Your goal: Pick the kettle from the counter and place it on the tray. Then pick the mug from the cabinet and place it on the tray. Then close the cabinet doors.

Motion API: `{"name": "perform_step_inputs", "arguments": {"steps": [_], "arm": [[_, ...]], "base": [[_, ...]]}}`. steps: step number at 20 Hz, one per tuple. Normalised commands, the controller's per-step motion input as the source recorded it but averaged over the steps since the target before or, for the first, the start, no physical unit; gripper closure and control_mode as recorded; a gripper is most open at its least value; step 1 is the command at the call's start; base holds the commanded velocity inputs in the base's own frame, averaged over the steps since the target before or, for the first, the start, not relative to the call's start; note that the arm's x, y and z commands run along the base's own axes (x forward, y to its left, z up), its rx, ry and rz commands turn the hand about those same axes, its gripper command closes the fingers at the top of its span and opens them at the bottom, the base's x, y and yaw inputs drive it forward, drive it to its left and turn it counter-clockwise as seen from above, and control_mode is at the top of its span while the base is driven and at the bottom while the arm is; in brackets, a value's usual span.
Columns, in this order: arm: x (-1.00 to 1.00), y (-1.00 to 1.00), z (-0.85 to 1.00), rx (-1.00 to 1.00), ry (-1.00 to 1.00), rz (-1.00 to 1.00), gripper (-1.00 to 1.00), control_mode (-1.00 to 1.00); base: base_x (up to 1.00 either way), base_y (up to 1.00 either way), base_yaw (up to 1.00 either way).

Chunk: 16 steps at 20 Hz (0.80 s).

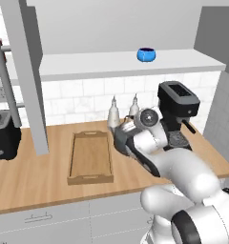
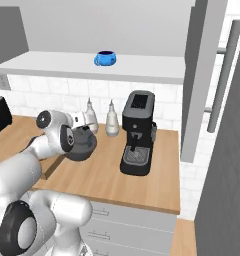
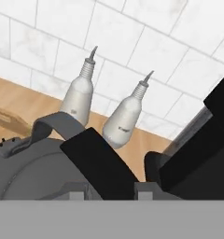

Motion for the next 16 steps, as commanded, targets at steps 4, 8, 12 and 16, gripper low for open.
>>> {"name": "perform_step_inputs", "arguments": {"steps": [4,8,12,16], "arm": [[0.0,0.57,0.01,0.0,-0.11,-0.23,1.0,-1.0],[0.0,0.45,0.14,0.0,0.0,-0.13,1.0,-1.0],[0.0,0.28,0.26,0.0,0.0,-0.05,1.0,-1.0],[0.0,0.09,0.43,0.0,0.09,0.0,1.0,-1.0]], "base": [[0.0,0.0,0.0],[0.0,0.0,0.0],[0.0,0.0,0.0],[0.0,0.0,0.0]]}}
